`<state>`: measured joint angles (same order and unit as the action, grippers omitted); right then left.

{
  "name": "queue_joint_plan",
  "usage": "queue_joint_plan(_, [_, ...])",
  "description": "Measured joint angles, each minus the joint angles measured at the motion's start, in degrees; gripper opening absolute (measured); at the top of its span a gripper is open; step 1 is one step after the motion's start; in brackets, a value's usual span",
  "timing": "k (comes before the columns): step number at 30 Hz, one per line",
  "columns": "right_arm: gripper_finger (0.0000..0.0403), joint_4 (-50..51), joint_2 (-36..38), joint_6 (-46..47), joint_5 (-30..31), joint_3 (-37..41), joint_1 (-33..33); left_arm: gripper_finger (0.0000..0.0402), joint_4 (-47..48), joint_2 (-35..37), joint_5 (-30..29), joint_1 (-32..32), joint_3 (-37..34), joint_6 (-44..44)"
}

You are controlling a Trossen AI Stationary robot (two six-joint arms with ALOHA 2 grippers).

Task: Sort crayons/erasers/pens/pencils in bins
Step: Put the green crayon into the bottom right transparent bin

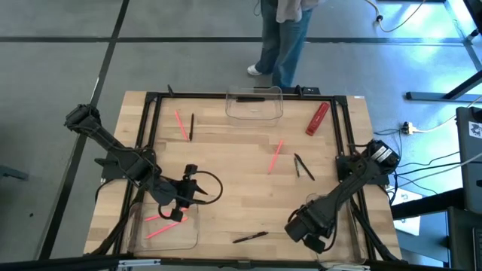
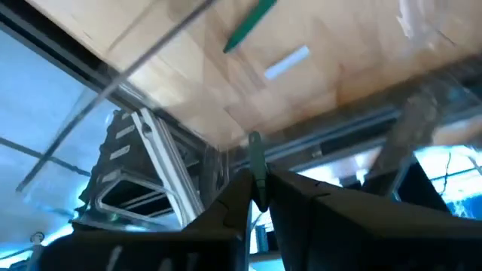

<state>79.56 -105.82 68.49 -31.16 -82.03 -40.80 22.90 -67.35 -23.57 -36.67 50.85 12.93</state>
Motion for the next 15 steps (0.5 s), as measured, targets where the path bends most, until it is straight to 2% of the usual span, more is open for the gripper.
queue_joint_plan(3, [0.0036, -3.2, 0.0, -0.9, 0.0, 2.4, 0.0, 0.0105, 0.0, 0.0, 0.0, 0.0, 0.0, 0.0])
queue_joint_plan(15, [0.0039, -4.7, 0.0, -1.4, 2.1, 7.3, 1.0, 0.0105, 0.0, 0.0, 0.0, 0.0, 0.0, 0.1])
